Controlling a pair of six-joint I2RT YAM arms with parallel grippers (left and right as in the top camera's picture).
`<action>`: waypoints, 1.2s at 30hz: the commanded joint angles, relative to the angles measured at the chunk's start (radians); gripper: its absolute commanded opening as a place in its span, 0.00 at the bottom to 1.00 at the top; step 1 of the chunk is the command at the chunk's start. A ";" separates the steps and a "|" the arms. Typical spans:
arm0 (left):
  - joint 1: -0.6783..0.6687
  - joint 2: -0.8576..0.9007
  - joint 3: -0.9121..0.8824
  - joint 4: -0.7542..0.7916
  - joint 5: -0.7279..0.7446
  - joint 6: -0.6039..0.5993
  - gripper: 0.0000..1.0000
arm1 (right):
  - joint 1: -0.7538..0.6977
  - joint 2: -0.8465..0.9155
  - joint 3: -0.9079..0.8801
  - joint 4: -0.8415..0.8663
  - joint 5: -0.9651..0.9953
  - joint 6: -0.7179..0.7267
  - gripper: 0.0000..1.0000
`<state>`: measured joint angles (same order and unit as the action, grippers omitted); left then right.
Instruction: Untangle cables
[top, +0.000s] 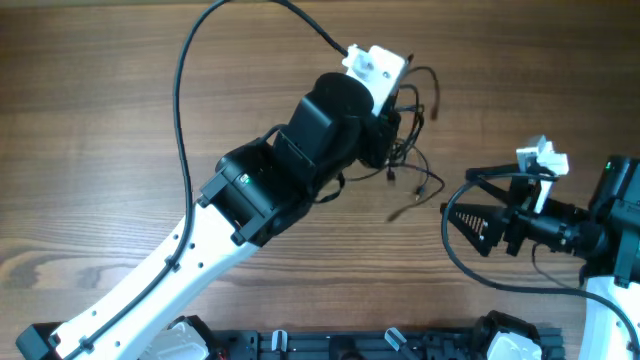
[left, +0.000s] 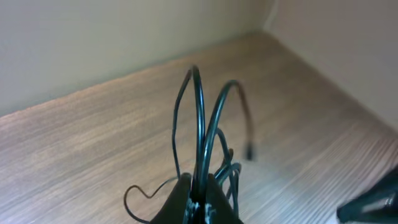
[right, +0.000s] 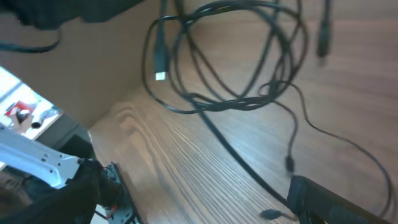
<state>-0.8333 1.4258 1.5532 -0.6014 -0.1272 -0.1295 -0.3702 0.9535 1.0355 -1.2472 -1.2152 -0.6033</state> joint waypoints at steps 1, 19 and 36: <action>-0.001 -0.021 0.018 0.053 -0.019 -0.150 0.04 | 0.002 -0.006 -0.003 -0.004 -0.096 -0.104 1.00; -0.051 0.039 0.018 0.148 0.277 -0.200 0.04 | 0.095 -0.004 -0.003 0.167 -0.155 -0.089 1.00; -0.091 0.040 0.018 0.368 0.232 -0.193 0.04 | 0.168 -0.001 -0.003 0.104 -0.080 -0.048 0.99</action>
<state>-0.9375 1.4628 1.5532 -0.2531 0.1390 -0.3206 -0.2073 0.9535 1.0355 -1.1267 -1.3190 -0.6556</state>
